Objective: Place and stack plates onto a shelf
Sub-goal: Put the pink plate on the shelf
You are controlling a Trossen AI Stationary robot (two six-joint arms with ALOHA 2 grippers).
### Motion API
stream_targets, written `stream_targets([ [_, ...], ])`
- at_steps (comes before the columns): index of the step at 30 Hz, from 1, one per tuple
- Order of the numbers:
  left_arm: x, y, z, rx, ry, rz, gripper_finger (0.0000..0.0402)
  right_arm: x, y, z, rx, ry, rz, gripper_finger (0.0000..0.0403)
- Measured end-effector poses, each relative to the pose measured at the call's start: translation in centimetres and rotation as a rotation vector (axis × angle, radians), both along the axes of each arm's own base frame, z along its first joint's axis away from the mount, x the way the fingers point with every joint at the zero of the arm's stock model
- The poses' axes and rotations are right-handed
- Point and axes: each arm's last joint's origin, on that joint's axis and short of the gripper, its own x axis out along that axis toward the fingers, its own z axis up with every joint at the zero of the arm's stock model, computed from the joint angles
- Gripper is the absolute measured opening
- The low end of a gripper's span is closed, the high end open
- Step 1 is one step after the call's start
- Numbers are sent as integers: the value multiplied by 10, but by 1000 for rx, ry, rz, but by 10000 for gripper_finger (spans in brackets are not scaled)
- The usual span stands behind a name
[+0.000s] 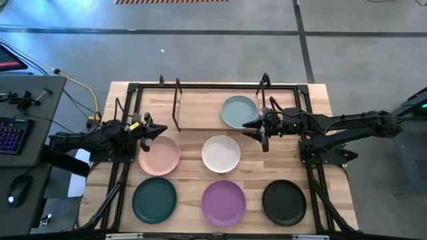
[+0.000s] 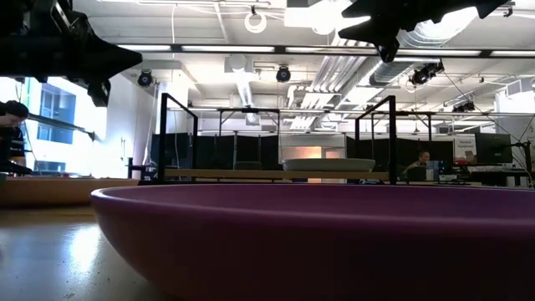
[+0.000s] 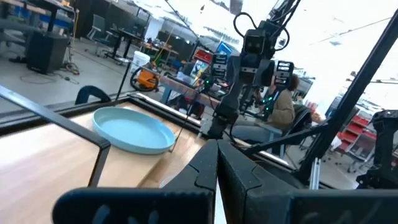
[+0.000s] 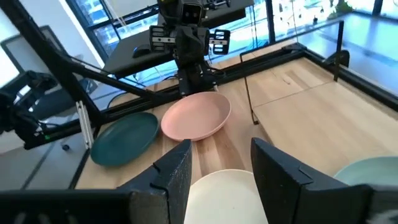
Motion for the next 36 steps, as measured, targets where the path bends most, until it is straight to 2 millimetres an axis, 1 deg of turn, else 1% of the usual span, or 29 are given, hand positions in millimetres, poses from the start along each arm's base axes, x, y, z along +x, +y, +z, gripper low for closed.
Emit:
stream_targets([
  [4, 0, 0, 1, -3, -6, -1, 0, -4, 1, 2, 0, 2, 18, 145],
  [7, 0, 0, 1, -26, -14, -5, 0, -12, 1, 2, 0, 29, 27, 144],
  [16, 0, 0, 1, -124, -32, -17, 0, -52, 7, -7, -47, 253, 72, 144],
  [21, 0, 0, 1, -130, -33, -18, 0, -74, 9, -8, -55, 315, 86, 144],
  [27, 0, 0, 1, -130, -33, -17, 0, -91, 5, -3, -96, 284, 14, 144],
  [31, 0, 0, 1, -129, -33, -17, 0, -95, 5, -3, -114, 248, -1, 144],
  [34, 0, 0, 1, -129, -33, -17, 0, -93, 5, -21, -103, 184, -13, 144],
  [36, 0, 0, 1, -129, -33, -17, 0, -89, 5, -34, -76, 99, -25, 144],
])
